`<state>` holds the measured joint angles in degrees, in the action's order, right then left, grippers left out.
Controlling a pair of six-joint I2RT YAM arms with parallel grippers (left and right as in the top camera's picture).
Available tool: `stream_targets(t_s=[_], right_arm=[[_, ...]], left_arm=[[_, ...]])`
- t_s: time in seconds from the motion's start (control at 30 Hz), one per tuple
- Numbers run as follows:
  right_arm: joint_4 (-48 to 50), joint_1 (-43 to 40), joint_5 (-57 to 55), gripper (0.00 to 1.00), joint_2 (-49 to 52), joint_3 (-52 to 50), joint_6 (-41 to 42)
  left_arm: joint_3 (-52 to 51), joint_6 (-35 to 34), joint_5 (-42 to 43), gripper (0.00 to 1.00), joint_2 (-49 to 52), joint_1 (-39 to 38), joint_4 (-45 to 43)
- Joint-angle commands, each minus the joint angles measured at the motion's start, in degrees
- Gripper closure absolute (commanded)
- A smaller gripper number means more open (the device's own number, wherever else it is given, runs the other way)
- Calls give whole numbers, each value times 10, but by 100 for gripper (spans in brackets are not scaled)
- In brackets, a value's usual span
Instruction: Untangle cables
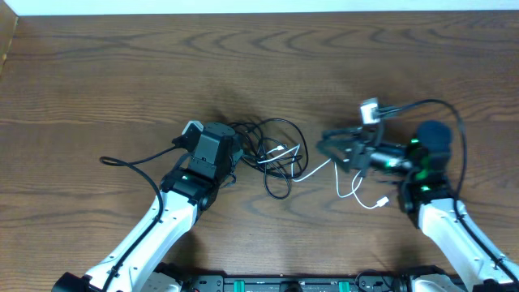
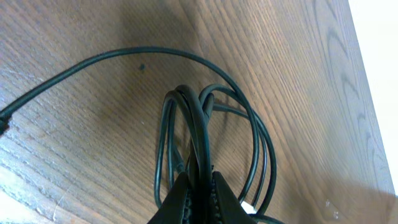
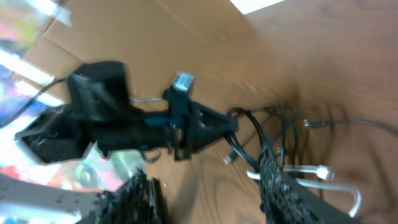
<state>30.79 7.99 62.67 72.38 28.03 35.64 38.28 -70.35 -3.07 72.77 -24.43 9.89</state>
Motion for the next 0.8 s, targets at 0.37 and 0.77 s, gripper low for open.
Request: stream_targets(t_s=[0.37, 0.77], right_arm=[[-136, 63, -320, 31, 27, 3, 47], [-115, 64, -234, 21, 37, 3, -219]], left_arm=[[6, 200, 56, 92, 1, 2, -48], [7, 204, 119, 92, -53, 51, -32]])
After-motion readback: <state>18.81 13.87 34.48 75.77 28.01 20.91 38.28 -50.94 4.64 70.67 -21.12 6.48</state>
